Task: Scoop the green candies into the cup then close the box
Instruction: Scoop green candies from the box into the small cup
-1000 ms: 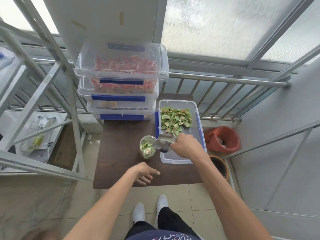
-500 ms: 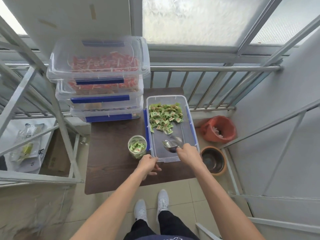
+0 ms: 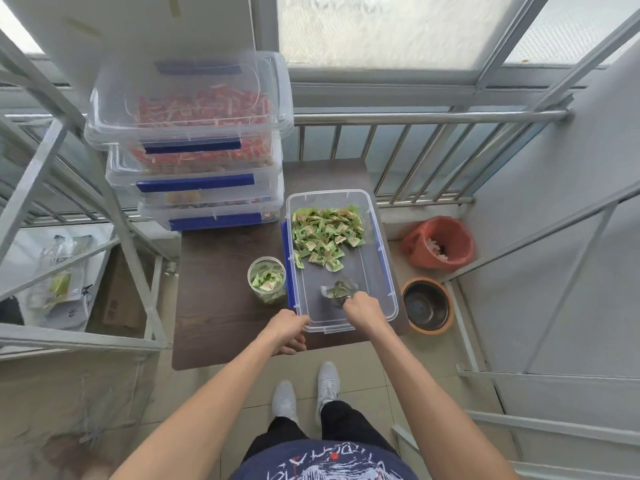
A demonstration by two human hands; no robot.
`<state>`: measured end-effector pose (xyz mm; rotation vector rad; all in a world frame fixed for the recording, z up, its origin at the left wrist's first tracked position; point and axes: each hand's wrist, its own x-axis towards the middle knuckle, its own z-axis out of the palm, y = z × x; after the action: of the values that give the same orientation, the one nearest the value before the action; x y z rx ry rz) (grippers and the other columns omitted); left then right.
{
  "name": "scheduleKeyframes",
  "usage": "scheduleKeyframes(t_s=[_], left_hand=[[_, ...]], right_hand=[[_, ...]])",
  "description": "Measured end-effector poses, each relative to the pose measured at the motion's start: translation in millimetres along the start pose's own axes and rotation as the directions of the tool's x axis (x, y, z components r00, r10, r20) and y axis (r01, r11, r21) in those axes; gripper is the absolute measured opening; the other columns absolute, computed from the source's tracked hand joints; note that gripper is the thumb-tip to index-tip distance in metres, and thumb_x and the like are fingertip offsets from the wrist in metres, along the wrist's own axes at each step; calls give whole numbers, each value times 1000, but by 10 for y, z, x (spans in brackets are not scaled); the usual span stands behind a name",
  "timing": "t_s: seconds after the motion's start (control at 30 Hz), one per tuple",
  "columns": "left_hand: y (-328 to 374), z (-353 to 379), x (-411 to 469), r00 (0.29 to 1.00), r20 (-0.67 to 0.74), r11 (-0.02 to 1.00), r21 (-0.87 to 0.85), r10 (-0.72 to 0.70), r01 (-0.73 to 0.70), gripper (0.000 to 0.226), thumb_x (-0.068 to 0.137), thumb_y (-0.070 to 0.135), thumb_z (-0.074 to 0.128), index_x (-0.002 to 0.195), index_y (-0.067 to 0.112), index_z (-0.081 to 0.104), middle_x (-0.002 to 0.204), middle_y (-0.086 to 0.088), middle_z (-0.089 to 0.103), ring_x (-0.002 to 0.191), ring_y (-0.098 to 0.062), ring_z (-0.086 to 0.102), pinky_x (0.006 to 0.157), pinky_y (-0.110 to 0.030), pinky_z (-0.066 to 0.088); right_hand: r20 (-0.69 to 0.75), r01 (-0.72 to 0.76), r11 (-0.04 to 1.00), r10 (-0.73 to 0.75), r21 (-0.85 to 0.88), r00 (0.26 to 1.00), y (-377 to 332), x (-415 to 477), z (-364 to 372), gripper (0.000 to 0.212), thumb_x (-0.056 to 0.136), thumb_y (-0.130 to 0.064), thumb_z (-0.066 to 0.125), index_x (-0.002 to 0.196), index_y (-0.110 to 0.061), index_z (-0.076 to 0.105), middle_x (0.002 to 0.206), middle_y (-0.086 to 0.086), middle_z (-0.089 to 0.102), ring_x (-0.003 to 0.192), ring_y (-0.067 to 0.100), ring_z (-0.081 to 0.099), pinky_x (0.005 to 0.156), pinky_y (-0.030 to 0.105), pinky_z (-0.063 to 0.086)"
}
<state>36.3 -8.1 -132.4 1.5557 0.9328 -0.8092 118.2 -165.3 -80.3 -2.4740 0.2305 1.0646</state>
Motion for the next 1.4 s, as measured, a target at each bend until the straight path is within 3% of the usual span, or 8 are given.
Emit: scheduleKeyframes(t_s=[0.13,0.33,0.57,0.67,0.83,1.0,1.23,1.4], left_hand=[[78,19,33,986,-101,985,120,134,-122,13,99,22,51,105,11,50,99,-14,70,79,-26,78,65,-36,62],[72,31,93,989,-75,972,206,130,-112,33,101,18,47,128,0,43,102,-18,69,65,-21,78,57,-33,63],[136,-17,102,988,-45,961,242,150,-135,7,101,15,49,101,8,46,99,-18,71,73,-24,79,71,-41,66],[124,-52,92,984,-44,958,243,170,-155,13,101,13,48,89,14,42,94,-15,72,73,-21,80,69,-37,65],[88,-120,136,984,-50,960,230,173,-157,17,103,16,50,88,15,42,98,-14,71,75,-16,80,76,-40,66],[135,-180,116,987,-41,965,220,155,-143,18,102,13,53,87,15,42,100,-16,71,75,-18,80,79,-43,65],[143,-186,52,988,-24,965,219,155,-146,18,102,16,54,88,13,43,89,-13,75,75,-19,80,83,-47,64],[81,-274,70,986,-10,954,256,167,-159,32,100,44,59,92,14,51,89,-7,77,74,-16,79,75,-37,63]], right_hand=[[-59,-18,999,19,32,998,17,68,74,38,103,-15,39,121,8,63,130,31,61,119,46,59,95,41,49],[-104,-29,995,40,98,994,-41,248,146,40,106,-20,38,126,6,61,131,30,60,121,45,57,97,44,47],[-129,57,976,-30,212,991,-320,716,217,39,108,-26,36,122,1,60,127,28,62,116,43,59,91,42,46],[-132,58,961,-23,272,991,-423,911,245,36,108,-27,38,123,-2,60,125,25,62,115,42,59,88,41,45],[-53,46,892,-25,450,998,-361,1213,343,20,106,-30,45,99,-14,55,98,11,64,95,32,58,73,34,38],[37,-20,778,-4,628,999,-274,1260,345,15,105,-25,52,109,-17,64,71,-2,54,57,11,46,51,24,33],[83,-70,649,11,758,997,-85,1102,304,17,105,-20,53,96,-16,67,67,2,49,53,13,33,50,26,26],[51,2,633,-66,774,997,14,903,162,19,106,-21,52,98,-12,66,69,2,48,56,12,34,52,26,27]])
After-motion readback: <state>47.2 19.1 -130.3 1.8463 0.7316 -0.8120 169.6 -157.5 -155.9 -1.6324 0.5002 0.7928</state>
